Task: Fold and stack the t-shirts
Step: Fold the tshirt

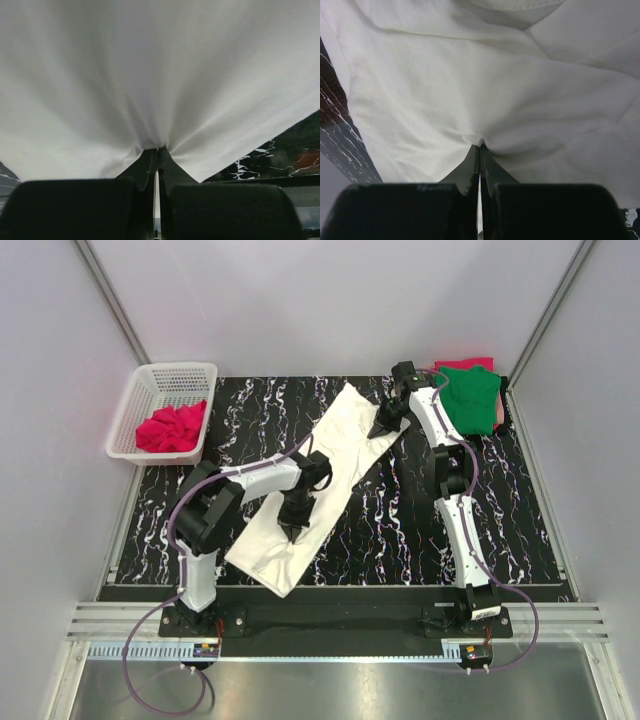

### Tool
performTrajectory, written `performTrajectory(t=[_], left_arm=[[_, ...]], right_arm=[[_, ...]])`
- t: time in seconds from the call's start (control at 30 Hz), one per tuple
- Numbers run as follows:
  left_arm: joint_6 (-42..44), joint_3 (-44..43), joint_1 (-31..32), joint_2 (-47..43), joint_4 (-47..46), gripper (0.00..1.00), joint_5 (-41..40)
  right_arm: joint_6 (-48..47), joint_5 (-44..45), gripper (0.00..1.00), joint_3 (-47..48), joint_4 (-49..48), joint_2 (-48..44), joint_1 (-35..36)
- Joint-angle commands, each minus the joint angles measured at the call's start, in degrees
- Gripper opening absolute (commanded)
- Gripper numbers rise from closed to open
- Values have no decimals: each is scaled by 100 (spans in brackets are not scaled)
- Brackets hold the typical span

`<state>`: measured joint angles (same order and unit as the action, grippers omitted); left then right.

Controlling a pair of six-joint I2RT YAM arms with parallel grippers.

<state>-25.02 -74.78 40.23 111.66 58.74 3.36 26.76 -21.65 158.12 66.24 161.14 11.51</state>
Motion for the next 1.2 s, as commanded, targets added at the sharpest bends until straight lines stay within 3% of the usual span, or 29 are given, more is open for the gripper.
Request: performTrajectory(t=[0.0,1.1,1.13,1.17], left_arm=[[-161,-203,292,198,-355,0,508],[49,-1864,1400,1183,-504,0,1326],[49,-1873,1400,1166,-504,0,1291],[49,-1847,1400,1148,-513,0,1230]], right_arm=[[-119,12,0,166,-322,234,-8],[-145,-410,0,-27,-621,216,-210],[-163,-384,1,-19,-612,207,-219],[-241,-366,13,-45,-595,181,-210]])
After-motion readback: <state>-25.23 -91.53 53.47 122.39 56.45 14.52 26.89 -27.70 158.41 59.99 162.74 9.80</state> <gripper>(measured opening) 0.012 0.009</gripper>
